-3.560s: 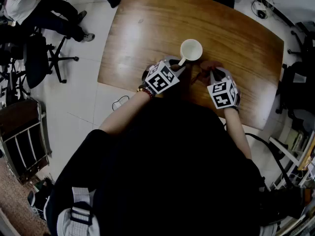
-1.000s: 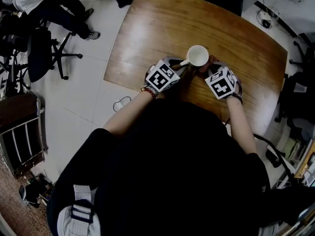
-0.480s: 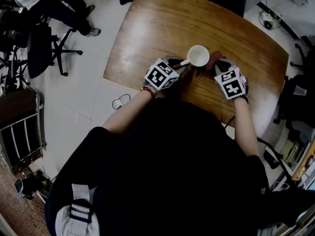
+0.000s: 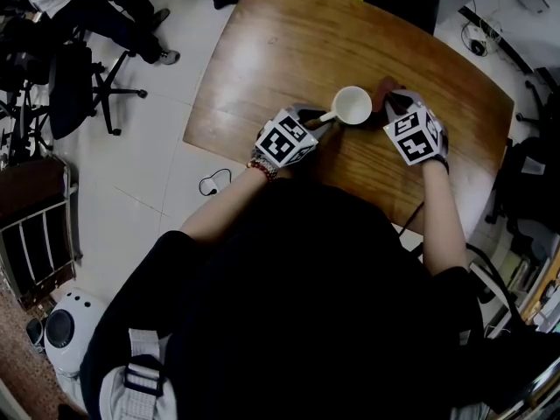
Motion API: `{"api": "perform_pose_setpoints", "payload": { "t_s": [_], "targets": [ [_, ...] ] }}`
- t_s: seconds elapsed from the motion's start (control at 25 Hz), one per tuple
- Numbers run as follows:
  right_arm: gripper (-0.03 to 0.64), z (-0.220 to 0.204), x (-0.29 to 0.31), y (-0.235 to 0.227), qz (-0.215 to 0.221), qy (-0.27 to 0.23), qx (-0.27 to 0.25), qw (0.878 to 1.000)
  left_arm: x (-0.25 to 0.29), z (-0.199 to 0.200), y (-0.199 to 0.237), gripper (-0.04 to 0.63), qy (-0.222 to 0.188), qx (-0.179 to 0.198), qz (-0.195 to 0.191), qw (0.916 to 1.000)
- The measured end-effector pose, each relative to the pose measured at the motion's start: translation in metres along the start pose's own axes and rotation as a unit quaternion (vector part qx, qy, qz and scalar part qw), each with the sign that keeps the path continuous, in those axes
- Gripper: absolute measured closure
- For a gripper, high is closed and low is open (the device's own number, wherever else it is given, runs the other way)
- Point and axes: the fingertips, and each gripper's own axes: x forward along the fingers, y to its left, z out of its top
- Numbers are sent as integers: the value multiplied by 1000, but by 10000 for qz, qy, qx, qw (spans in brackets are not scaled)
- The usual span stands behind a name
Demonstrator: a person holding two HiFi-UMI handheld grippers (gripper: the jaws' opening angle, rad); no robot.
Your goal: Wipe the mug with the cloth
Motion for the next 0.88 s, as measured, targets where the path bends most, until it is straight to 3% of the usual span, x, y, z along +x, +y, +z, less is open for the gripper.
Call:
{"api": "perform_pose_setpoints", "payload": {
  "t_s": [0.2,0.48,0.6,0.76,0.88],
  "targets": [
    [582,5,17,10,124,106,-422,9990,3,-3,0,525,116,486,137,9987],
    [583,-7,43,24,357,343,-607,9969,0,-3,4,525,114,517,174,9984],
    [583,-15,49,26,424,437,-506,9969,1,-3,3,523,70,419,124,9990],
    [583,-15,50,25,500,416,-256,9976,-5,2,12,494,-214,-135,13,9997],
    [583,-9,42,17,484,153,-111,9986,-8,2,17,492,-211,-66,55,9997]
  ]
}}
